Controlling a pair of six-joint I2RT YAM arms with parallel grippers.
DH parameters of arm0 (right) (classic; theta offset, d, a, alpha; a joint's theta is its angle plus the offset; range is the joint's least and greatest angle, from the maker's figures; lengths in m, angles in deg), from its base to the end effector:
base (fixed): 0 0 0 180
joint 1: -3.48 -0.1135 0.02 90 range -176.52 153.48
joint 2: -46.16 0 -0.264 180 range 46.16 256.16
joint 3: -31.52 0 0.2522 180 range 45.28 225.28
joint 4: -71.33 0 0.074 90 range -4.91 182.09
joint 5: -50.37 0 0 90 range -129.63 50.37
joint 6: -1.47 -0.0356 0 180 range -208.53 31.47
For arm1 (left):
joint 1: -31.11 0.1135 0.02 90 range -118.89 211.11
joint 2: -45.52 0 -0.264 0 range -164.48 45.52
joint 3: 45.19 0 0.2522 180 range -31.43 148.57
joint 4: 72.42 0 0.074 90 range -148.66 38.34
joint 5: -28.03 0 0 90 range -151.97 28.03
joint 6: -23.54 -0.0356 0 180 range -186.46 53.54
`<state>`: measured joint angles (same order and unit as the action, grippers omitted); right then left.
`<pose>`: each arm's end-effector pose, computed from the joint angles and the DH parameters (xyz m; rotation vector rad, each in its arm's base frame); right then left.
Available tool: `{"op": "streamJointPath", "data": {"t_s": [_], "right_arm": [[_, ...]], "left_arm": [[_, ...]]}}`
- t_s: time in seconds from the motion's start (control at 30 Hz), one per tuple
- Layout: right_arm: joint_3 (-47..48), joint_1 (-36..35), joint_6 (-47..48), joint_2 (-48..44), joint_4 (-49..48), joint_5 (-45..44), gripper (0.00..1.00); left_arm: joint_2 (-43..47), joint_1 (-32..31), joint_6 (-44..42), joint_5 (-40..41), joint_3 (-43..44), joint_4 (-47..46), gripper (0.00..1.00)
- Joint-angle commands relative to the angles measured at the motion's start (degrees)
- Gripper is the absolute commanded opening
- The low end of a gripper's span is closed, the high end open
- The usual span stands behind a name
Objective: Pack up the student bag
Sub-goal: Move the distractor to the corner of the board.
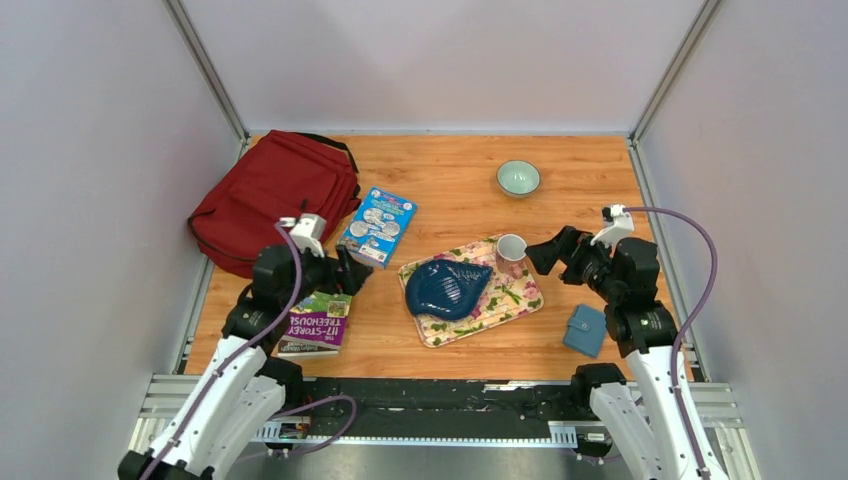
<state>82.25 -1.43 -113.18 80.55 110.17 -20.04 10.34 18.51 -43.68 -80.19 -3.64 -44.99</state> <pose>0.1420 0.0242 0.2924 0.1148 1.9972 0.6705 0.1493 -0.0448 0.2548 0.0413 1.9864 -0.7137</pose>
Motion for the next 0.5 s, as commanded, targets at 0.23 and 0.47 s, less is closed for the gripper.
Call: {"op": "streamJointPath", "data": {"t_s": [0.23,0.47], "right_arm": [[-0.1,0.1,-4.1,-1.3,0.9,-1.7,1.0],[0.2,0.1,-4.4,-0.8,0.7,-2.5,1.0]], "left_arm": [[-8.9,-21.5,6.3,5.3,-7.2,-8.3,0.98],[-13.9,-25.6,11.5,2.6,-12.1,-16.6,0.98]]}}
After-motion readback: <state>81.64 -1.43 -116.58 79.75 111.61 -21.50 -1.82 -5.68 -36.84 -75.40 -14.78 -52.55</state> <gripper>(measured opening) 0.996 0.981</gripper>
